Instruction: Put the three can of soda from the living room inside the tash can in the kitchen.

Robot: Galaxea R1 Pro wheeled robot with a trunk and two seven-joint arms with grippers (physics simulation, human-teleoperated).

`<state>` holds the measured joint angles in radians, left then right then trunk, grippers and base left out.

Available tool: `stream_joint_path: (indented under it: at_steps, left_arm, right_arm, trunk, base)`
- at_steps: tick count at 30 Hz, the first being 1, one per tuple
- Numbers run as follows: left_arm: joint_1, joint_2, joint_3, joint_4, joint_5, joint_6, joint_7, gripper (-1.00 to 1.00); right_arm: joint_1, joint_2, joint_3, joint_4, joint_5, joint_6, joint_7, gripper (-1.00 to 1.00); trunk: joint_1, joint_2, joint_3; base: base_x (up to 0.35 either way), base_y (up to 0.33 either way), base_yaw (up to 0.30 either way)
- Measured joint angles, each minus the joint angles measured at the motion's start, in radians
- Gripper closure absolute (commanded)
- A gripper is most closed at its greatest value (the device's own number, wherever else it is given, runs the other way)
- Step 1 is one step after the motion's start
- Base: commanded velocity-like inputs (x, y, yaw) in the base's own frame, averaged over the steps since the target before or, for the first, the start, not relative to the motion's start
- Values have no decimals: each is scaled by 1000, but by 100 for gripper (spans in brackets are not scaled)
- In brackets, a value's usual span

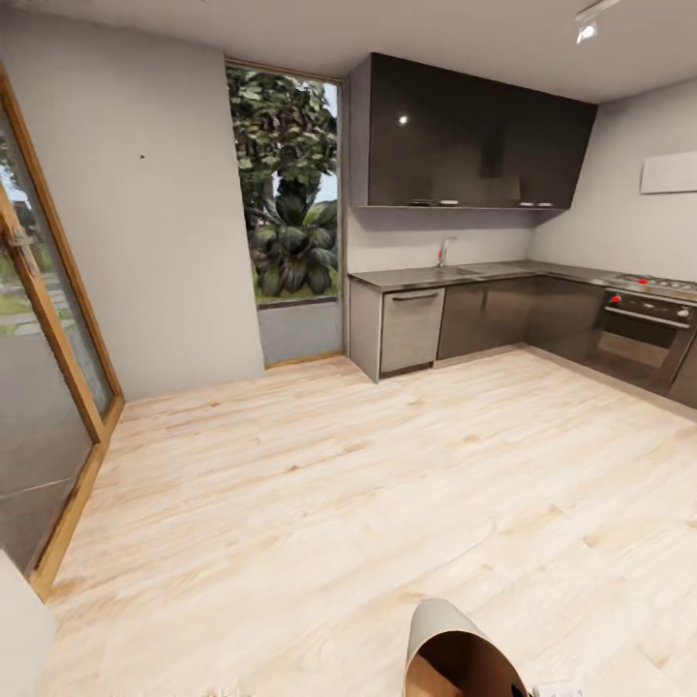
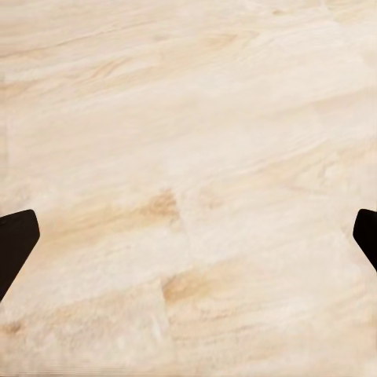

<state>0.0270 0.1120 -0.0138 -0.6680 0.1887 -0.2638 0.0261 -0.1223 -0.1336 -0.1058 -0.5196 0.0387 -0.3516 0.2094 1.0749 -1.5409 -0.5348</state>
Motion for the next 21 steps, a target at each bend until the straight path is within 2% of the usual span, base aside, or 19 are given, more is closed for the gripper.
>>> stream_joint_path:
  at_steps: [6, 17, 21]
  left_arm:
    - [0, 0, 0, 0, 0, 0, 0, -100]
    - [0, 0, 0, 0, 0, 0, 1, -100]
    - [0, -1, 1, -1, 0, 0, 1, -100]
  right_arm:
    - [0, 0, 1, 0, 1, 0, 0, 100]
    - [0, 5, 6, 33, 9, 0, -2, 100]
    - [0, 10, 8, 34, 12, 0, -5, 100]
  trunk:
    - [0, 0, 0]
    - [0, 0, -4]
    - [0, 0, -8]
  base:
    - [0, 0, 185]
    - [0, -1, 67]
    - [0, -180, 156]
